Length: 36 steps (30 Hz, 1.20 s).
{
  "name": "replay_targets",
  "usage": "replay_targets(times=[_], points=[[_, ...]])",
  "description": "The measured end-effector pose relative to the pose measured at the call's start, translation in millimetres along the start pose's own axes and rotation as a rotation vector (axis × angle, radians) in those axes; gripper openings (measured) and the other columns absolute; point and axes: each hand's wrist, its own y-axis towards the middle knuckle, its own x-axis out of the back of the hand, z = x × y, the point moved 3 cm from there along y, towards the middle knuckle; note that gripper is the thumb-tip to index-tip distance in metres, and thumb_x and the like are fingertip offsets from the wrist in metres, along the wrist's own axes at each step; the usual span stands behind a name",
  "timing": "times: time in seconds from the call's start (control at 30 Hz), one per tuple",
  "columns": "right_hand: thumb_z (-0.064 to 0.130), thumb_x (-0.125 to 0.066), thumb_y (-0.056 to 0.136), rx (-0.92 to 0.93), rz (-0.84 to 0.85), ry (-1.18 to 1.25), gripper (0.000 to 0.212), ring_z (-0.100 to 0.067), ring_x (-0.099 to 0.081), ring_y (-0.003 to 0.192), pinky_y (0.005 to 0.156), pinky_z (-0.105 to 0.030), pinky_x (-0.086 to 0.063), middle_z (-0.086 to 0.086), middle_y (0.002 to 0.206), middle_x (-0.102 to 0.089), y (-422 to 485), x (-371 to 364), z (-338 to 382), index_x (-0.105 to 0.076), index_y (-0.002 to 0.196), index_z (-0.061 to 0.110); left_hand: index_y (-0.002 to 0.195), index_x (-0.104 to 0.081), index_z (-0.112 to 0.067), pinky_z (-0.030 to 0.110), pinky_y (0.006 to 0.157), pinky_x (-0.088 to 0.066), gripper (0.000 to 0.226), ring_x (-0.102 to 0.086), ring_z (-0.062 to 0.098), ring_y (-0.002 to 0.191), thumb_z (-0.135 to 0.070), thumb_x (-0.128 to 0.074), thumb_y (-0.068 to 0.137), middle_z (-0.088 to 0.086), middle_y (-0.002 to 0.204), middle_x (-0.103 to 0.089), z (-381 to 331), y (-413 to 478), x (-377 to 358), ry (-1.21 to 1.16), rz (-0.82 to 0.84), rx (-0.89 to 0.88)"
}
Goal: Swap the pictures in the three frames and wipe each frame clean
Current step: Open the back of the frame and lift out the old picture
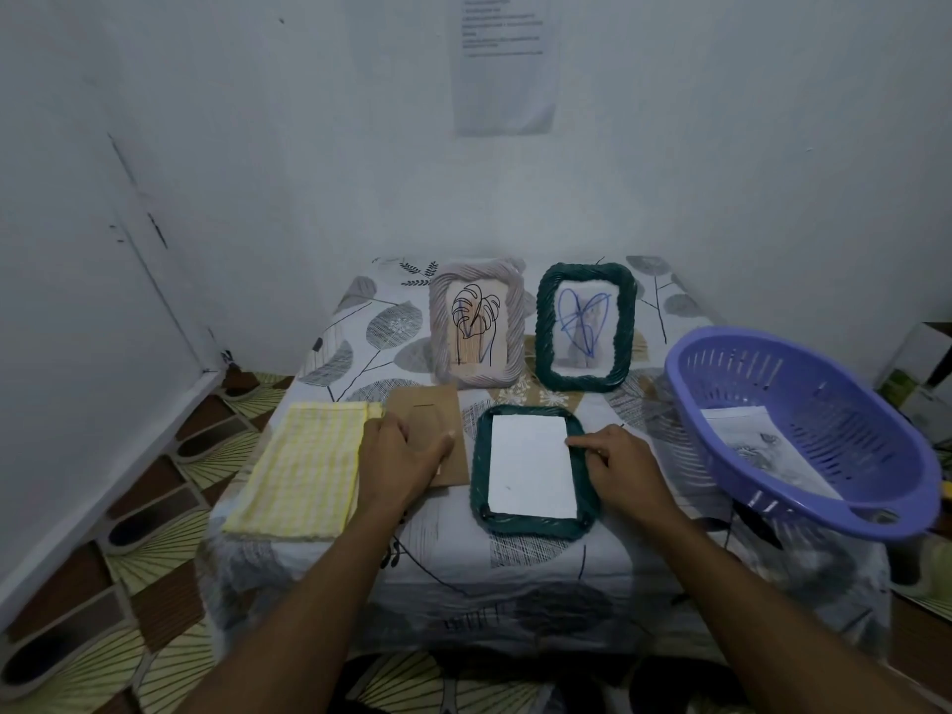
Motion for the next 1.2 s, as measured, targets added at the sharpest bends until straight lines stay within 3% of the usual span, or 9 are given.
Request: replay_targets(times=[0.13,0.2,0.27,0.4,0.6,0.7,0.8,1.0,1.2], points=[[0.002,-0.049,0.092,0.022,-0.006,-0.013,0.035,-0.028,-0.059,0.096,0.08,-0.031,-0.044,-0.012,0.102,-0.062,-2,0,2,-0.072,0.114,0.016,0.1,-0.052,-0.01,0.036,0.084,-0.038,0.051,-0.045,0.027,0.101,-0.051,-0.07,0.076,0.009,0.109,-0.05,3,0,-2,0.143,-0.001,-0.073],[0.001,-0.049,0.092,0.025,0.002,-0.029,0.035,-0.03,-0.058,0.096,0.082,-0.034,-0.046,-0.013,0.102,-0.062,0,2,2,-0.072,0.114,0.016,0.123,-0.049,-0.009,0.041,0.098,-0.035,0.063,-0.044,0.031,0.117,-0.05,-0.067,0.078,0.011,0.128,-0.05,4,1,-5,0.23,0.033,-0.112],[0.002,-0.048,0.092,0.023,0.019,-0.044,0.035,-0.031,-0.058,0.097,0.082,-0.032,-0.045,-0.014,0.102,-0.061,3,2,2,-0.072,0.115,0.016,0.132,-0.047,-0.016,0.046,0.105,-0.033,0.06,-0.037,0.033,0.129,-0.049,-0.06,0.084,0.011,0.144,-0.042,5,0,-10,0.287,0.078,-0.198],[0.004,-0.047,0.094,0.007,0.032,-0.051,0.035,-0.03,-0.057,0.096,0.081,-0.031,-0.044,-0.013,0.101,-0.061,4,3,3,-0.071,0.116,0.017,0.129,-0.054,-0.023,0.045,0.105,-0.029,0.047,-0.037,0.024,0.133,-0.051,-0.041,0.093,0.0,0.147,-0.043,7,-7,-17,0.359,0.173,-0.29],[0.006,-0.049,0.093,-0.017,0.008,-0.011,0.034,-0.029,-0.058,0.096,0.083,-0.033,-0.046,-0.012,0.103,-0.062,1,4,3,-0.071,0.114,0.019,0.113,-0.061,-0.026,0.049,0.103,-0.027,0.055,-0.04,0.019,0.128,-0.059,-0.025,0.087,-0.005,0.137,-0.05,-10,-13,-16,0.384,0.055,-0.355],[0.009,-0.05,0.092,-0.026,-0.005,0.009,0.032,-0.027,-0.059,0.093,0.082,-0.032,-0.048,-0.011,0.102,-0.063,1,5,4,-0.071,0.115,0.021,0.104,-0.066,-0.022,0.044,0.101,-0.03,0.052,-0.045,0.019,0.121,-0.058,-0.034,0.086,-0.003,0.127,-0.057,-33,-14,-23,0.354,0.065,-0.404],[0.012,-0.052,0.092,-0.037,-0.016,0.031,0.03,-0.023,-0.059,0.092,0.081,-0.031,-0.047,-0.007,0.102,-0.062,-1,4,5,-0.072,0.113,0.023,0.091,-0.064,-0.02,0.04,0.095,-0.035,0.042,-0.049,0.02,0.11,-0.058,-0.046,0.086,-0.001,0.114,-0.059,-50,-13,-39,0.472,0.139,-0.422],[0.011,-0.051,0.093,-0.03,-0.029,0.039,0.032,-0.015,-0.054,0.088,0.074,-0.023,-0.038,-0.002,0.101,-0.059,-5,1,3,-0.069,0.117,0.022,0.075,-0.056,-0.02,0.043,0.096,-0.036,0.038,-0.05,0.024,0.104,-0.057,-0.064,0.077,0.001,0.102,-0.054,-48,-14,-56,0.356,0.182,-0.222],[0.009,-0.051,0.093,-0.024,-0.034,0.047,0.031,-0.018,-0.057,0.092,0.078,-0.023,-0.04,-0.006,0.106,-0.061,-4,0,2,-0.069,0.117,0.018,0.061,-0.05,-0.029,0.041,0.094,-0.036,0.032,-0.048,0.021,0.103,-0.047,-0.074,0.073,-0.007,0.09,-0.048,-49,-15,-52,0.237,0.175,-0.141]])
